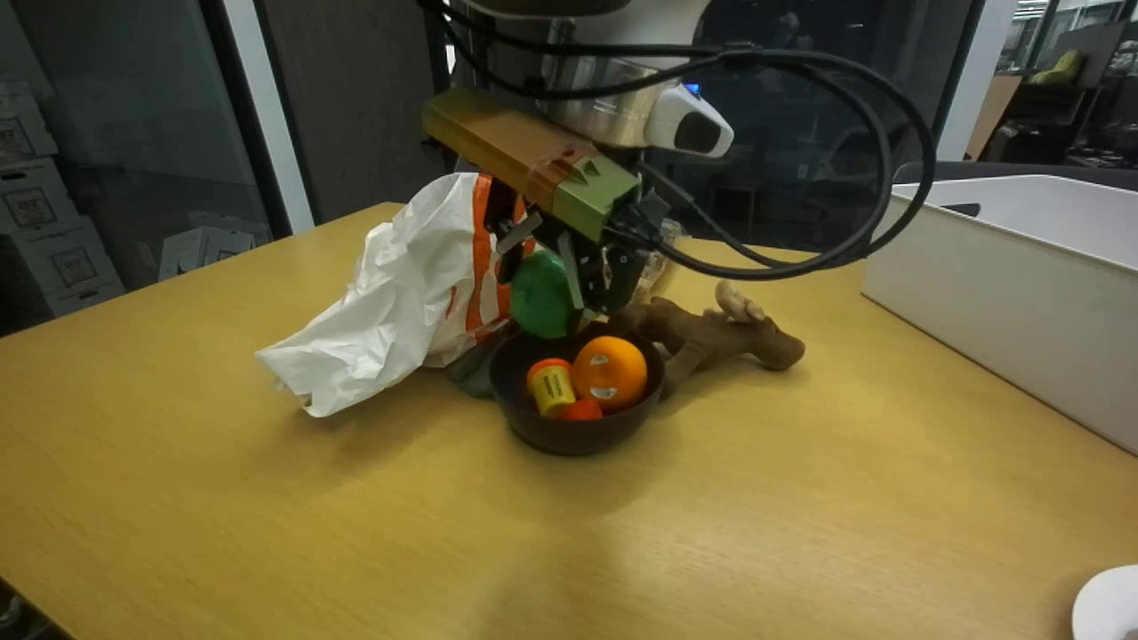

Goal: Remove the fruits and container from the plastic and put them in the bowl.

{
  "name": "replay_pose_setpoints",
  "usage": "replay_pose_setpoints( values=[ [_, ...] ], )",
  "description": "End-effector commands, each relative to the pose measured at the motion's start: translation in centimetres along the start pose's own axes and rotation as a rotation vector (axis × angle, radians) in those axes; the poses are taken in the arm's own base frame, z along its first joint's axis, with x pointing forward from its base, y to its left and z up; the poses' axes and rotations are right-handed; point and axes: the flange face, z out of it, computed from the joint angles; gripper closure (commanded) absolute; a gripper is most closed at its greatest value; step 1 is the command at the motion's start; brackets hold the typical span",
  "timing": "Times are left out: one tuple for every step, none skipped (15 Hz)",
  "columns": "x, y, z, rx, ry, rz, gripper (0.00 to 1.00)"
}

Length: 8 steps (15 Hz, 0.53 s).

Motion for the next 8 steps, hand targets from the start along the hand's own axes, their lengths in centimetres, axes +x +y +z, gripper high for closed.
replay_pose_setpoints(
  values=[
    [-0.4,-0.9,0.3,-0.086,0.071,0.162,0.03],
    [-0.2,-1.0,0.4,-0.112,0.084,0.208,0.0],
    [-0.2,-1.1,0.5,-0.137,0.094,0.256,0.0],
    [-0.2,-1.3,0.2,-0.158,0.098,0.309,0.0],
    [-0.3,-1.2,0.0,-0.179,0.093,0.362,0.0],
    [-0.6,-1.3,-0.6,-0.199,0.086,0.416,0.0],
    [-0.9,-1.3,-1.6,-0.228,0.083,0.467,0.0],
    [-1.2,-1.5,-2.6,-0.262,0.085,0.513,0.0]
  ],
)
